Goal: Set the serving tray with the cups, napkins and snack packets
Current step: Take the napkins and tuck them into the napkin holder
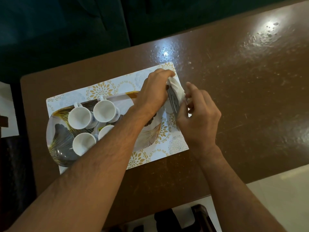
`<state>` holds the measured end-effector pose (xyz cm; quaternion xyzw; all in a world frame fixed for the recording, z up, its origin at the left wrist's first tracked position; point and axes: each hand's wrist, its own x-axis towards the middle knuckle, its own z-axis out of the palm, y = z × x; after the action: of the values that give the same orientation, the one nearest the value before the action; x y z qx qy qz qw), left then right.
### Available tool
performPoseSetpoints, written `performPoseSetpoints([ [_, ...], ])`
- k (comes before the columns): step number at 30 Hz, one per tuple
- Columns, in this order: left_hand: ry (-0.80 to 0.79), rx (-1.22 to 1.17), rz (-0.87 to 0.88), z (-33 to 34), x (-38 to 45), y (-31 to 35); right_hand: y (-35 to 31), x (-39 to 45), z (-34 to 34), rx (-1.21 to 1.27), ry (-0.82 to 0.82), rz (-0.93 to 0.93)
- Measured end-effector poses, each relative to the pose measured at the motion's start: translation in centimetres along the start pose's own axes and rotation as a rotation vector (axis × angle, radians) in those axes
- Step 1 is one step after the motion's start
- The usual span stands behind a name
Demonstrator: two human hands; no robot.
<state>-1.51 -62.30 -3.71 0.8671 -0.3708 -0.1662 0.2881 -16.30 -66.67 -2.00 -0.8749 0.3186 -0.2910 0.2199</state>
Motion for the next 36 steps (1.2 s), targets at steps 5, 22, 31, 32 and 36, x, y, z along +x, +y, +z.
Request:
performPoseSetpoints([
  [5,-0.022,0.005,-0.002,0.2,-0.2,-0.3,-0.1,0.0,0.4,0.007,-0.035,0.044],
  [22,-0.070,-0.033,0.002,0.1,-1.0,-0.3,-0.4,-0.1,0.4,0.005,0.000,0.104],
  [31,-0.069,0.042,-0.021,-1.5,-2.4,0.1,-1.8,0.1,-0.1,-0.118,-0.024,0.074],
  [32,-0.056,0.069,-0.013,-2.0,-2.8,0.0,-2.1,0.1,-0.1,-0.134,-0.012,0.052],
  [36,0.023,0.226,0.016,-4.3,-4.9,-1.5,-3.9,0.1,0.3,-0.184,-0.031,-0.048],
])
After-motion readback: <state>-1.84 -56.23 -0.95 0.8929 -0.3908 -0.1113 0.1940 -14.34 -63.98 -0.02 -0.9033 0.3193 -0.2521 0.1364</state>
